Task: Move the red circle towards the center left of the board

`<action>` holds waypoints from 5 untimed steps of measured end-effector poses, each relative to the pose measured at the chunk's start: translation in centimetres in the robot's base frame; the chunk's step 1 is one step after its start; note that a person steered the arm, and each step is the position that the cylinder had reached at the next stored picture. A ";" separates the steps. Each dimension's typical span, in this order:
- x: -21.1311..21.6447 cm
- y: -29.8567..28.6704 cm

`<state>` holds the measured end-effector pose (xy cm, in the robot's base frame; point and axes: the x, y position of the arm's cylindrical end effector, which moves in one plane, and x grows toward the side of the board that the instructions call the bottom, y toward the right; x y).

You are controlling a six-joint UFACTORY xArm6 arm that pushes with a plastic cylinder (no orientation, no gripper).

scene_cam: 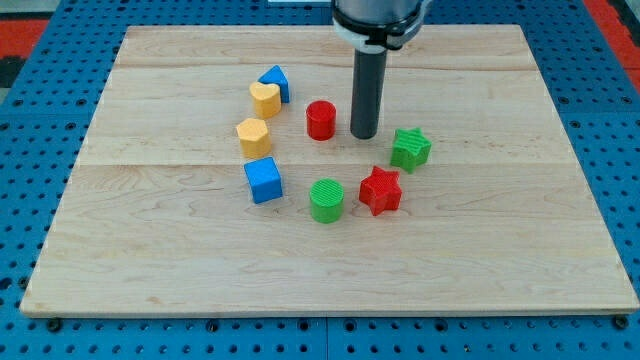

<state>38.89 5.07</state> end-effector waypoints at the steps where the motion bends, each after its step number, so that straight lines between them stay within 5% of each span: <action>1: -1.4 -3.0; 4: -1.5 -24.0; 5: -1.5 -24.9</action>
